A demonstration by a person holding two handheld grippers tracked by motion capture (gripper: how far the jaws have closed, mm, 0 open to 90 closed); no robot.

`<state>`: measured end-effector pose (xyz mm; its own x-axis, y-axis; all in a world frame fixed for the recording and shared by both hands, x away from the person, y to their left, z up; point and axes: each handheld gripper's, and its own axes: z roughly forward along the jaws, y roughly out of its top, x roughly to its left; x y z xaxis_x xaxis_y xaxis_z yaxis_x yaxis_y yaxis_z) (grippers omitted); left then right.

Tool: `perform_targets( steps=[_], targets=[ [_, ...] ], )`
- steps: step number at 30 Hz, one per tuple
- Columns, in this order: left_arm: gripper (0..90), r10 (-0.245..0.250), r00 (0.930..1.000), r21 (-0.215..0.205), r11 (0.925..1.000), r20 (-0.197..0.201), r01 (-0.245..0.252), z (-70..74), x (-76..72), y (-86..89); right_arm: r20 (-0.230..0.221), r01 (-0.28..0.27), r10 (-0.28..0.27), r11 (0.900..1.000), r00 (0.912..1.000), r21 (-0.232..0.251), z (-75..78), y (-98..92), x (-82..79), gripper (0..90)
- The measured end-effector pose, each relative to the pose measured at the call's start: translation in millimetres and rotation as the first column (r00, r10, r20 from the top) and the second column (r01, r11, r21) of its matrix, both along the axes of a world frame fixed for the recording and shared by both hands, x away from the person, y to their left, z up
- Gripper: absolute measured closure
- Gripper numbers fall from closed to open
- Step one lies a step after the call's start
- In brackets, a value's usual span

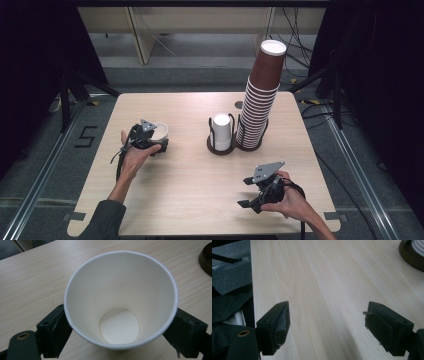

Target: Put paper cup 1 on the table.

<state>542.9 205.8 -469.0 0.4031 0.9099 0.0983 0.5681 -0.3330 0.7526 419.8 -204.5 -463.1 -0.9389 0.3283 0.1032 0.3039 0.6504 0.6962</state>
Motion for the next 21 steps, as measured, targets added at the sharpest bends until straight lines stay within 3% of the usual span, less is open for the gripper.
perform_targets(
  steps=[9,17,20,21],
  targets=[
    [14.7,0.018,0.9998,-0.061,0.998,-0.005,-0.018,-1.1,-18.1,8.2,0.015,0.019,-0.019,1.0,0.9997,0.017,3.8,-3.8,1.4,20.3],
    [14.7,0.027,0.9996,-0.071,0.9971,0.003,-0.027,6.3,-53.5,6.6,0.025,0.092,-0.093,0.995,0.9954,0.049,11.9,-15.7,4.0,19.7],
    [14.7,0.014,0.9996,-0.099,0.995,0.026,-0.011,9.7,-68.0,1.1,0.035,0.109,-0.111,0.992,0.9932,0.057,14.1,-19.7,4.9,19.5],
    [14.7,-0.002,0.9997,-0.078,0.997,0.024,0.003,12.2,-73.1,-0.1,0.033,0.115,-0.117,0.991,0.9926,0.063,14.2,-20.6,5.2,19.5]
  ],
)
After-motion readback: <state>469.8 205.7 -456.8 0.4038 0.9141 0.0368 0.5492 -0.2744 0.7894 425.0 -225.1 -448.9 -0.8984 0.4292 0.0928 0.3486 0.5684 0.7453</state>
